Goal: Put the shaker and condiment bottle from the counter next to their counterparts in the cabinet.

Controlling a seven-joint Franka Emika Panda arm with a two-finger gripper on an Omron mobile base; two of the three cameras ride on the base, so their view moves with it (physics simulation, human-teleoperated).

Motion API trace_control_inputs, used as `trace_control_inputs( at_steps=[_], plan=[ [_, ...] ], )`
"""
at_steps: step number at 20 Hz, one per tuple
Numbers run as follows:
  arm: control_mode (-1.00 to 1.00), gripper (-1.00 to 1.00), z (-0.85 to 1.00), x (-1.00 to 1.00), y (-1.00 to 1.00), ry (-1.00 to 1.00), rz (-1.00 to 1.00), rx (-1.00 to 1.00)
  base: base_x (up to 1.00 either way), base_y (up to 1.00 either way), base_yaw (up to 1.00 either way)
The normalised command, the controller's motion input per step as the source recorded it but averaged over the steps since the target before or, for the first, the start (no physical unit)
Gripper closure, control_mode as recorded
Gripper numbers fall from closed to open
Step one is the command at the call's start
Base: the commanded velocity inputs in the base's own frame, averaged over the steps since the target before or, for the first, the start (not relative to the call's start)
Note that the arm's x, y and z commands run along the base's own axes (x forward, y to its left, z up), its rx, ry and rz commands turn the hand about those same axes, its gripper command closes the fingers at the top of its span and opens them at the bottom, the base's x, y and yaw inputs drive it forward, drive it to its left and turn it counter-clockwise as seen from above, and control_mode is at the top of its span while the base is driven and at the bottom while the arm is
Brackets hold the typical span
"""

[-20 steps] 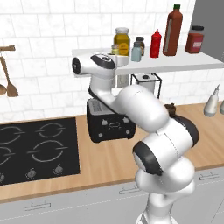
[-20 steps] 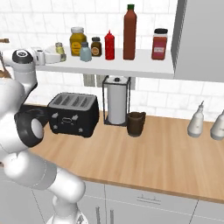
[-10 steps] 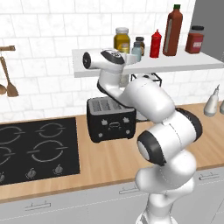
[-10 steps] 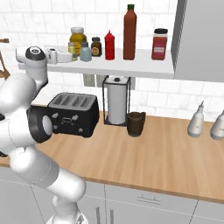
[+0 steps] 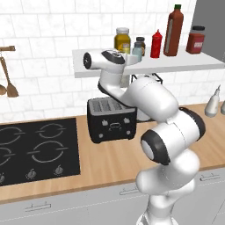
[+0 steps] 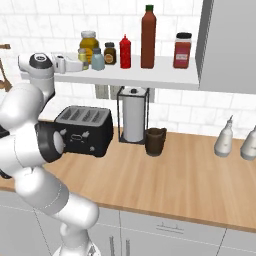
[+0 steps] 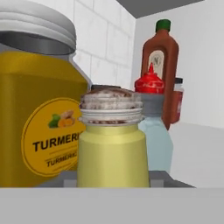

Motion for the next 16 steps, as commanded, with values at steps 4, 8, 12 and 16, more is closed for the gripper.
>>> trace_control_inputs(
  at_steps=[4,8,12,16],
  plan=[
    [-1.00,-1.00,-0.02,0.00,0.00,-0.05,0.00,0.00,0.00,0.00,0.00],
    [-1.00,-1.00,0.00,0.00,0.00,-0.05,0.00,0.00,0.00,0.00,0.00],
    [-1.00,-1.00,0.02,-0.01,0.00,-0.07,0.00,0.00,0.00,0.00,0.00],
    [-1.00,-1.00,0.06,-0.28,0.01,-0.12,0.00,0.00,0.00,0.00,0.00]
  ],
)
